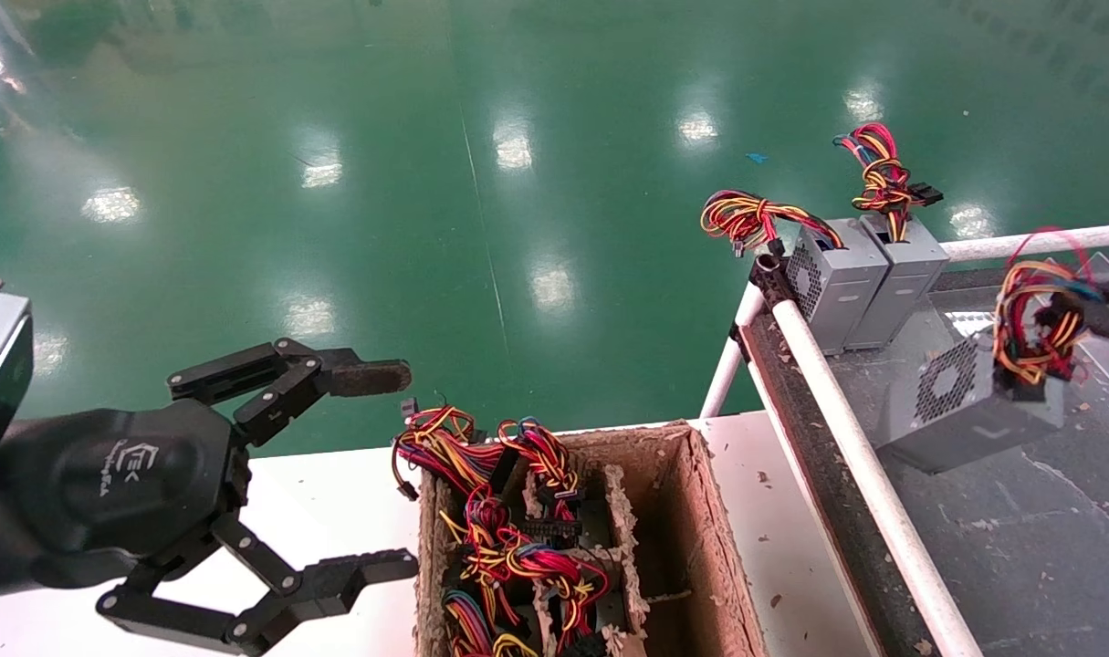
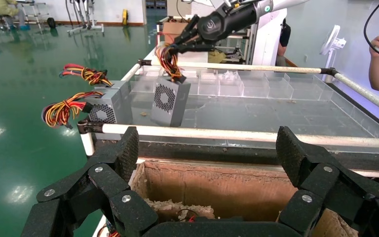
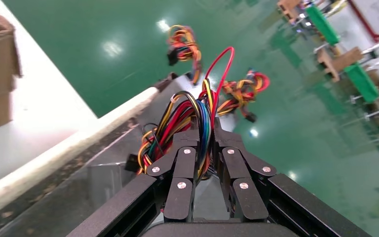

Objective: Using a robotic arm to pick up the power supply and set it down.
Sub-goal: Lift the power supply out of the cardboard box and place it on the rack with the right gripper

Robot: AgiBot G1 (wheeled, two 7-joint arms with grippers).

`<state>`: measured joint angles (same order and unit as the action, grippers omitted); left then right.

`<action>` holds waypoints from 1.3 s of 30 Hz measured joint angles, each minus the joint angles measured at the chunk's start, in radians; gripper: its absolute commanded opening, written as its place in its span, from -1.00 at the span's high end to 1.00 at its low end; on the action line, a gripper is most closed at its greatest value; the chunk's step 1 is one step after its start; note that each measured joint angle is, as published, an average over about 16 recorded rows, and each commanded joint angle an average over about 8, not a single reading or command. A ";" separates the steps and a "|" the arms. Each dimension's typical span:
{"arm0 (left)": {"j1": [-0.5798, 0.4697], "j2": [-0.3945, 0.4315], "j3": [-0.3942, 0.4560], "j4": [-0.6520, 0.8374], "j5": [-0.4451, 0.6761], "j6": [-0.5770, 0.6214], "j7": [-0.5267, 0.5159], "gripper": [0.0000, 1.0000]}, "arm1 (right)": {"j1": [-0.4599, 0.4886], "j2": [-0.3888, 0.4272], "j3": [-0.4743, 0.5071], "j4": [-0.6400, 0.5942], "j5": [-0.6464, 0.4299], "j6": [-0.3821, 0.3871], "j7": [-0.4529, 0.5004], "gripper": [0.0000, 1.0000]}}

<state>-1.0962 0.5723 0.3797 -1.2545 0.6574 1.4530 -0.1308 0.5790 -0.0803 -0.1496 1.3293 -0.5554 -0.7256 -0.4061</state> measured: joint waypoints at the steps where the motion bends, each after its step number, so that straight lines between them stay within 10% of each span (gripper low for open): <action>1: 0.000 0.000 0.000 0.000 0.000 0.000 0.000 -1.00 | -0.005 0.000 0.001 0.003 0.003 0.009 -0.003 1.00; 21: 0.000 0.000 0.000 0.000 0.000 0.000 0.000 -1.00 | 0.060 -0.047 -0.058 -0.003 -0.122 0.163 0.046 1.00; 31: 0.000 0.000 0.000 0.000 0.000 0.000 0.000 -1.00 | 0.387 -0.259 -0.205 -0.136 -0.386 0.196 0.118 1.00; 39: 0.000 0.000 0.000 0.000 0.000 0.000 0.000 -1.00 | 0.716 -0.436 -0.365 -0.350 -0.616 0.083 0.196 1.00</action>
<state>-1.0963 0.5722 0.3798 -1.2545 0.6573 1.4529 -0.1308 1.2945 -0.5163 -0.5146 0.9797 -1.1712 -0.6428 -0.2101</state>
